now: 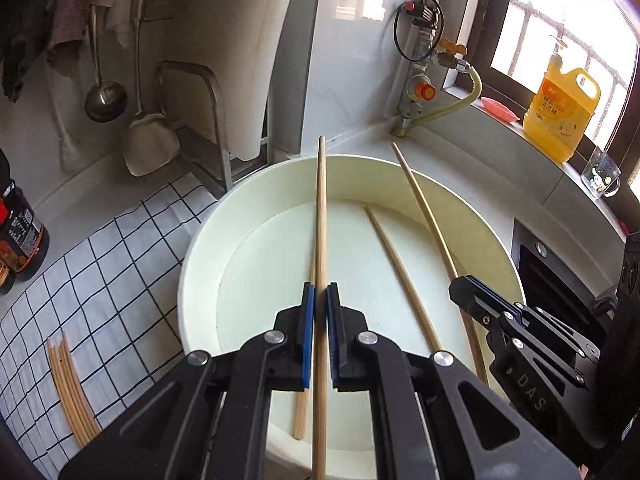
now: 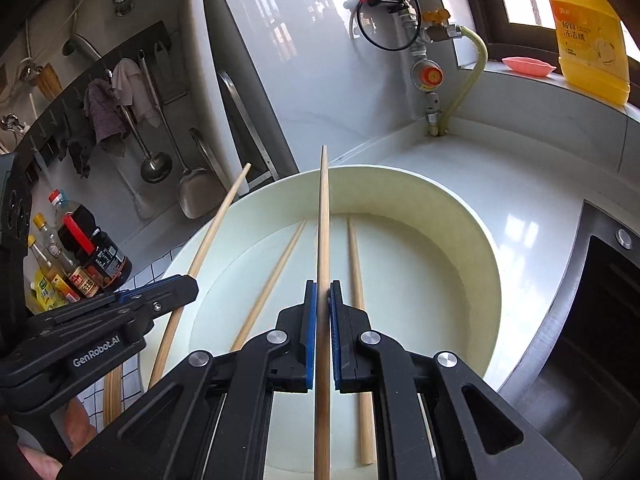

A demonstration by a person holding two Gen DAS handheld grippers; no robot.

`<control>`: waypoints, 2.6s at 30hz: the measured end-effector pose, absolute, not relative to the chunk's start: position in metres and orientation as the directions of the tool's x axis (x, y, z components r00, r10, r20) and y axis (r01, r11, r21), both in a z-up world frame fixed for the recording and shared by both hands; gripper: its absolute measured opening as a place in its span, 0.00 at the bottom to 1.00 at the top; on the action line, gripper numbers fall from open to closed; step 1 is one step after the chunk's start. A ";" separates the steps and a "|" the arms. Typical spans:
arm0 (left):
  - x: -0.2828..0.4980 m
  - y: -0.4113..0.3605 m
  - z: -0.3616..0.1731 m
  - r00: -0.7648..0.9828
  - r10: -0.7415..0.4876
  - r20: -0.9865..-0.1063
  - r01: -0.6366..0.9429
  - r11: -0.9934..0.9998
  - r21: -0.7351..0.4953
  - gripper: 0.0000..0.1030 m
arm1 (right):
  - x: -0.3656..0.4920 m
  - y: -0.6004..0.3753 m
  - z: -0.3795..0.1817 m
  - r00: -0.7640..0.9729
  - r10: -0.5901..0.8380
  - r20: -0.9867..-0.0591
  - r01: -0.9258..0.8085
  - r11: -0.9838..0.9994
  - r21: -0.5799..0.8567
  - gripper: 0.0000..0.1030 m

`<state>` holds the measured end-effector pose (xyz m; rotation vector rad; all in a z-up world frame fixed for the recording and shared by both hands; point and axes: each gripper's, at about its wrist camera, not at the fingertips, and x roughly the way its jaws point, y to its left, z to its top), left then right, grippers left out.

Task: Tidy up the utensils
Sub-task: 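Open the right tool over the water while the left tool releases its chopstick, then move both open tools back toward the chopstick bundle, then lower both open tools onto the chopstick bundle and spread its sticks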

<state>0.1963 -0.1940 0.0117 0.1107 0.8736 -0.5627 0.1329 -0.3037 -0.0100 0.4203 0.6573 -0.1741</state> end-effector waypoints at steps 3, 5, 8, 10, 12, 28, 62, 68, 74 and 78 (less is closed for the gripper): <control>0.200 -0.202 0.005 0.503 -0.409 -0.761 0.509 0.852 -0.121 0.07 | 0.134 -0.306 -0.014 0.774 -0.027 -0.633 0.293 0.901 0.321 0.06; 0.202 -0.205 0.004 0.502 -0.400 -0.767 0.508 0.854 -0.113 0.08 | 0.135 -0.306 -0.014 0.771 -0.029 -0.636 0.293 0.903 0.315 0.06; 0.202 -0.199 0.007 0.517 -0.390 -0.762 0.493 0.863 -0.107 0.39 | 0.132 -0.305 -0.010 0.782 -0.057 -0.621 0.306 0.902 0.303 0.30; 0.200 -0.190 0.013 0.557 -0.383 -0.736 0.471 0.876 -0.100 0.72 | 0.129 -0.305 -0.007 0.791 -0.062 -0.608 0.306 0.902 0.306 0.30; 0.197 -0.177 0.022 0.595 -0.376 -0.710 0.450 0.888 -0.092 0.73 | 0.126 -0.305 -0.005 0.801 -0.062 -0.596 0.302 0.901 0.311 0.30; 0.174 -0.042 0.019 0.667 -0.215 -0.714 0.245 0.968 -0.063 0.73 | 0.125 -0.241 0.005 0.846 0.076 -0.527 0.103 0.948 0.302 0.36; 0.158 0.093 -0.029 0.736 -0.037 -0.676 0.059 0.998 0.010 0.82 | 0.174 -0.067 -0.014 0.757 0.322 -0.569 -0.244 0.946 0.212 0.48; 0.165 0.103 -0.038 0.731 0.011 -0.682 0.012 0.999 0.030 0.82 | 0.177 -0.046 -0.022 0.733 0.336 -0.591 -0.286 0.941 0.180 0.53; 0.164 0.116 -0.045 0.707 -0.014 -0.707 -0.006 1.000 -0.026 0.82 | 0.177 -0.041 -0.035 0.683 0.325 -0.654 -0.283 0.943 0.173 0.53; 0.159 0.115 -0.044 0.717 -0.003 -0.698 -0.012 1.000 -0.018 0.83 | 0.176 -0.037 -0.043 0.661 0.319 -0.679 -0.291 0.943 0.160 0.54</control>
